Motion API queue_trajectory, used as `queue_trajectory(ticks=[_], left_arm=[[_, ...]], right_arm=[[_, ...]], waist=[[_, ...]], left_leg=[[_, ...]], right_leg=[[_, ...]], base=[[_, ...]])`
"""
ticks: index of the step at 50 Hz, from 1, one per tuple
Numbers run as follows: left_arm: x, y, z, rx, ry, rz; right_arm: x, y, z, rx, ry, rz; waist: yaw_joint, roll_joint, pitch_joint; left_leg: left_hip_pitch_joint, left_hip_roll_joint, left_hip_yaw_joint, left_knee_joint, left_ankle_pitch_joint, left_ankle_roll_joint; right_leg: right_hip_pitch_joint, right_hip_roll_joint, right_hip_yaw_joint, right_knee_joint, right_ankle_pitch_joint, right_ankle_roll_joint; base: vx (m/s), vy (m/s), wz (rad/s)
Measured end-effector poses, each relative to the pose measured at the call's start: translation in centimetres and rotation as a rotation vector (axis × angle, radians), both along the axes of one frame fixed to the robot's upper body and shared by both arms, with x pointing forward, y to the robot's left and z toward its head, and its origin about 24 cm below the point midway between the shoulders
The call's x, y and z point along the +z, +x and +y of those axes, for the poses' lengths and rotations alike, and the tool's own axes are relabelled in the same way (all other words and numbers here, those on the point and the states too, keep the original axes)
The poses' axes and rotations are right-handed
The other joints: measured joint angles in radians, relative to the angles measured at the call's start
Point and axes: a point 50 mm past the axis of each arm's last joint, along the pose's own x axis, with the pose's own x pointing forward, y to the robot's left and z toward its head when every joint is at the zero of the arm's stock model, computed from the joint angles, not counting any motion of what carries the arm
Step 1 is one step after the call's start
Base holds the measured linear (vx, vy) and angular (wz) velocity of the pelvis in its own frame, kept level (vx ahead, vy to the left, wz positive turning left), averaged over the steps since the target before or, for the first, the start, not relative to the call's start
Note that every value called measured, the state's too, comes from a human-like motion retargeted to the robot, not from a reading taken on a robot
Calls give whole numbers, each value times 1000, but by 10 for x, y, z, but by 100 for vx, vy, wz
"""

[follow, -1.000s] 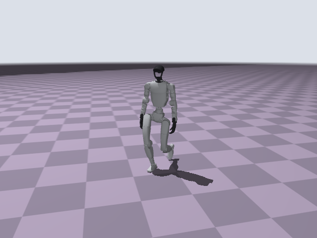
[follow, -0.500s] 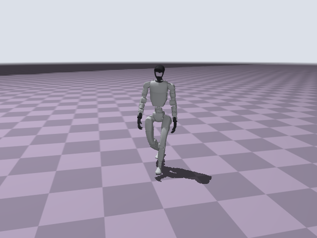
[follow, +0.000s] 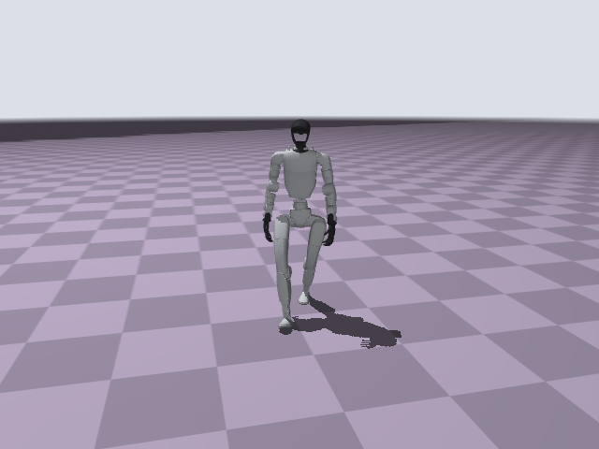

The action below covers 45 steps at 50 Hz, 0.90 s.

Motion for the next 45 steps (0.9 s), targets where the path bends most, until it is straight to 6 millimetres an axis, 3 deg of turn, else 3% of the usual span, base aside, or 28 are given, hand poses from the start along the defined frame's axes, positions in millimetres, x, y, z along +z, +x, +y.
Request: queue_trajectory(ticks=[3,5,8,10,12,14,18,22,25,29,33,36,40,42,45], left_arm=[[-11,-14,-6,-4,-22,44],[-24,-33,-10,15,-50,109],[-48,-80,-14,64,-89,264],[-61,-112,-16,83,-111,366],[-67,-133,-14,89,-117,431],[-69,-146,-10,105,-114,465],[-68,-153,5,169,-89,451],[-63,-150,22,254,-64,382],[-60,-149,27,285,-44,348],[-61,-148,24,272,-25,339],[-64,-154,18,256,-24,358],[-67,-162,13,278,-36,384],[-71,-178,13,357,-69,447],[-72,-186,15,407,-98,481],[-73,-186,12,446,-140,495]], right_arm=[[0,2,4,19,7,-7],[0,3,3,24,3,-6],[1,6,-1,16,-13,-11],[3,12,-6,5,-22,-30],[6,25,-12,-6,-30,-69],[10,38,-17,-8,-48,-113],[22,73,-23,18,-89,-214],[40,118,-21,57,-107,-357],[58,152,-14,91,-104,-477],[82,188,-1,168,-104,-612],[94,205,12,235,-95,-681],[92,204,20,256,-78,-677],[69,176,25,256,-46,-561],[50,149,27,240,-16,-457],[29,110,23,203,16,-302]], waist=[[-1,24,-7],[-2,52,-9],[-3,110,-14],[-2,175,-22],[16,219,-29],[43,238,-31],[121,236,-33],[198,189,-26],[231,146,-8],[242,106,-3],[241,98,-17],[250,80,-39],[278,7,-72],[273,-88,-87],[236,-192,-100]], left_leg=[[21,30,11,110,-27,-23],[29,58,-7,221,-17,-51],[-9,114,-20,471,150,-154],[-100,178,-27,694,318,-247],[-206,245,-9,879,463,-298],[-309,322,31,1032,476,-269],[-525,449,102,1205,273,-133],[-699,446,175,1103,103,-59],[-771,398,231,884,59,-57],[-804,313,286,472,85,-93],[-847,287,313,264,76,-112],[-857,279,333,268,108,-93],[-839,229,368,378,168,-34],[-791,116,408,343,211,12],[-709,-50,412,251,234,76]], right_leg=[[-21,16,-1,89,40,-9],[-27,32,-8,217,62,-35],[-13,78,-20,376,56,-92],[32,142,-48,371,41,-141],[90,195,-65,324,29,-177],[148,221,-74,293,4,-194],[278,247,-77,207,-44,-196],[423,227,-54,119,-96,-176],[536,195,-38,48,-127,-158],[638,158,-39,-26,-155,-139],[677,146,-49,5,-200,-128],[680,114,-49,83,-216,-114],[654,11,-19,309,-154,-53],[579,-106,33,523,-49,24],[448,-261,101,829,237,103]], base=[[75,1,63],[78,-4,60],[73,-7,56],[66,-8,61],[66,-9,60],[67,-13,61],[66,-16,45],[65,-12,17],[64,-7,15],[61,-1,28],[60,4,34],[68,7,8],[74,12,-2],[70,16,44],[69,14,77]])
